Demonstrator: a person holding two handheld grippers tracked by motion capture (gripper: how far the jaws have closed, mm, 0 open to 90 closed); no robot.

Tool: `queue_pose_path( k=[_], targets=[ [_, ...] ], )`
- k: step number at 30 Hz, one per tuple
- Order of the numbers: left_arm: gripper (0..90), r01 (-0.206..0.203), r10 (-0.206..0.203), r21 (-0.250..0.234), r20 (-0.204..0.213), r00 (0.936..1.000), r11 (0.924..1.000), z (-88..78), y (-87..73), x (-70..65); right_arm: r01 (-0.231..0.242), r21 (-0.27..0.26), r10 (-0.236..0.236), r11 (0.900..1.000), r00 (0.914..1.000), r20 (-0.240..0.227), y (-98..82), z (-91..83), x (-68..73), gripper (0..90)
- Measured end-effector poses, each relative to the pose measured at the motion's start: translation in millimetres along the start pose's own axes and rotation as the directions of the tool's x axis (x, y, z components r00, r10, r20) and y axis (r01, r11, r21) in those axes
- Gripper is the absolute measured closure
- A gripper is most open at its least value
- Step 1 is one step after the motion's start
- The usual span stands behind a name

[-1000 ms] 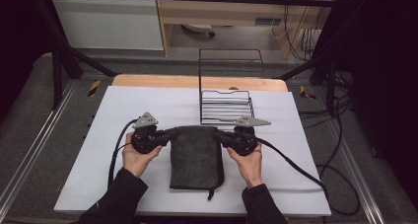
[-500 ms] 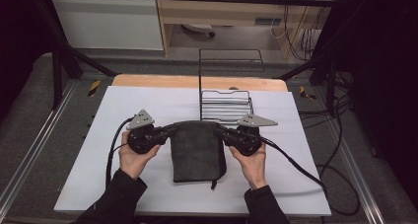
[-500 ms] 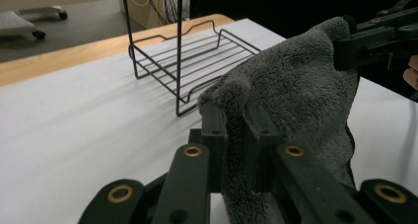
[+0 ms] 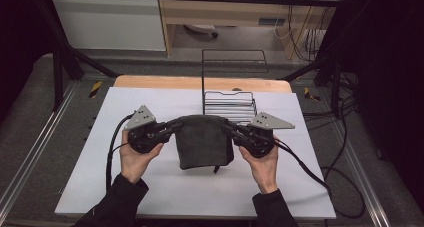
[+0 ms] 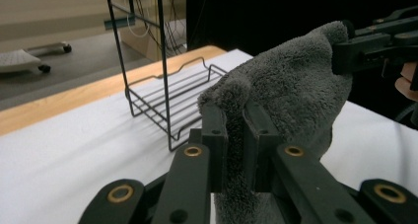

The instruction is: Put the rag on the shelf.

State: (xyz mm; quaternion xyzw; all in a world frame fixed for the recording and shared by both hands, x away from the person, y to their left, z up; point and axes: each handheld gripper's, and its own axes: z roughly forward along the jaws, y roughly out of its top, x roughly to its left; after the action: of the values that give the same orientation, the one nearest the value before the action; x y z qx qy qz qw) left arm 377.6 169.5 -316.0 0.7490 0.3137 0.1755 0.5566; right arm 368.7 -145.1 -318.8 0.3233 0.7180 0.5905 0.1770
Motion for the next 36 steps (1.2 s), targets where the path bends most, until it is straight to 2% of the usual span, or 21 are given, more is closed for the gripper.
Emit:
queue_pose_path(
  k=[5, 12, 17, 21, 36],
  targets=[
    [81.0, -0.013, 0.013, -0.024, 0.001, 0.9999, 0.9996, 4.0, 7.2, -3.7, 0.009, -0.023, -0.008, 1.000, 0.9999, 0.013, 6.5, -7.1, -0.9, 81.8],
    [81.1, -0.001, 0.002, -0.064, 0.011, 0.9999, 0.9979, 8.2, 19.7, -5.2, 0.017, -0.070, -0.014, 0.997, 0.9994, 0.031, 17.3, -16.5, -2.6, 81.8],
    [81.1, 0.017, -0.016, -0.108, 0.013, 0.9998, 0.9940, 13.4, 26.2, -5.9, 0.022, -0.111, -0.016, 0.994, 0.9983, 0.056, 22.0, -21.6, -2.7, 81.8],
    [81.2, 0.007, -0.008, -0.127, -0.001, 1.0000, 0.9919, 17.7, 35.5, -8.1, 0.030, -0.133, -0.020, 0.991, 0.9969, 0.076, 27.9, -25.1, -2.9, 81.8],
    [81.2, -0.008, 0.007, -0.234, -0.002, 1.0000, 0.9721, 24.7, 67.8, -16.0, 0.066, -0.236, -0.032, 0.970, 0.9889, 0.145, 53.0, -39.9, -2.2, 81.8]
  ],
)
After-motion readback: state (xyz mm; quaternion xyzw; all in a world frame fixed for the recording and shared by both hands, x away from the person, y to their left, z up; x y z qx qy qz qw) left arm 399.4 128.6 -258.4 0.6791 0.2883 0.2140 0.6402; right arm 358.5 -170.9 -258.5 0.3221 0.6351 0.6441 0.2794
